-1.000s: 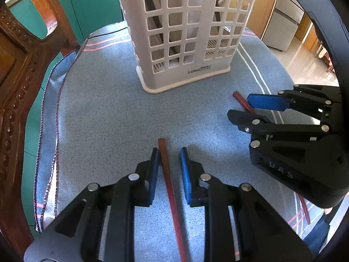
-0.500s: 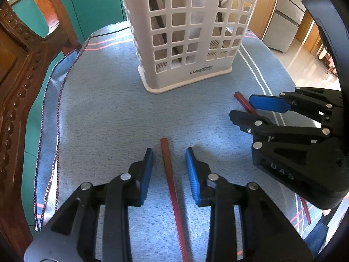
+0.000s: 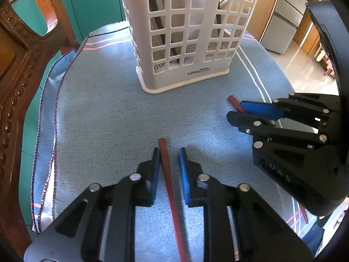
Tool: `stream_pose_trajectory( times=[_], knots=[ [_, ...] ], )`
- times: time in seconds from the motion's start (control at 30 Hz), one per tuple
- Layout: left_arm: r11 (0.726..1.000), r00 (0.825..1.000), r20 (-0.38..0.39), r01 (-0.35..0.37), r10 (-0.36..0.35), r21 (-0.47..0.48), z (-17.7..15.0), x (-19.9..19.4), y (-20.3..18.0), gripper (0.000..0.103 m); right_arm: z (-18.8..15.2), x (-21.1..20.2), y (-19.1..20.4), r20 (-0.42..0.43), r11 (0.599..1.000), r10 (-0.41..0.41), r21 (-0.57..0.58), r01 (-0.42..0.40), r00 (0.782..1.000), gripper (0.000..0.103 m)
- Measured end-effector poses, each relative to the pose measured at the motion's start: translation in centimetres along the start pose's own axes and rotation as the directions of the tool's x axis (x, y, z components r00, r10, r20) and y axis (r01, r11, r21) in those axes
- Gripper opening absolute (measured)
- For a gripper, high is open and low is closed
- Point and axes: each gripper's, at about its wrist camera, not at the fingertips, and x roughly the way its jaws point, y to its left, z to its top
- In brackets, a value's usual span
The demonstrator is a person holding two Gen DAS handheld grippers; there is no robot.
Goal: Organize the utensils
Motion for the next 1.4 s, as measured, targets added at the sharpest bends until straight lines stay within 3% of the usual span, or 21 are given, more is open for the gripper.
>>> stream_pose_trajectory(
  times=[0.1, 0.7, 0.87, 1.07, 1.2, 1.4],
  knots=[
    [1.000, 1.000, 0.000, 0.010, -0.010, -0.005, 0.0, 0.0, 0.0, 0.009, 0.0, 0.0, 0.2, 0.004, 1.000, 0.008, 0.002, -0.008, 1.000, 0.007],
    [1.000, 1.000, -0.001, -0.012, 0.012, 0.017, 0.1, 0.2, -1.3, 0.015, 0.4, 0.0, -0.2, -0.006, 1.000, -0.016, -0.006, 0.016, 1.000, 0.008],
    [1.000, 1.000, 0.007, 0.007, -0.007, 0.005, 0.1, 0.3, -0.8, 0.009, 0.4, 0.0, 0.2, 0.002, 1.000, -0.013, 0.000, 0.013, 1.000, 0.007],
    [0.999, 0.994, 0.096, 0.045, -0.046, 0.009, 0.2, -2.7, -1.0, 0.007, -0.2, -3.0, -1.3, 0.091, 0.999, 0.017, 0.043, -0.021, 0.996, 0.007],
    [0.997, 0.977, 0.199, 0.082, -0.080, -0.002, 0.2, -7.3, -0.7, 0.007, -1.3, -7.7, -2.5, 0.209, 0.993, 0.057, 0.091, -0.077, 0.976, 0.007],
    [0.992, 0.923, 0.368, 0.123, -0.114, 0.000, -0.1, -15.7, -0.8, 0.007, -3.4, -15.6, -4.0, 0.375, 0.980, 0.091, 0.131, -0.150, 0.923, 0.007]
  ],
)
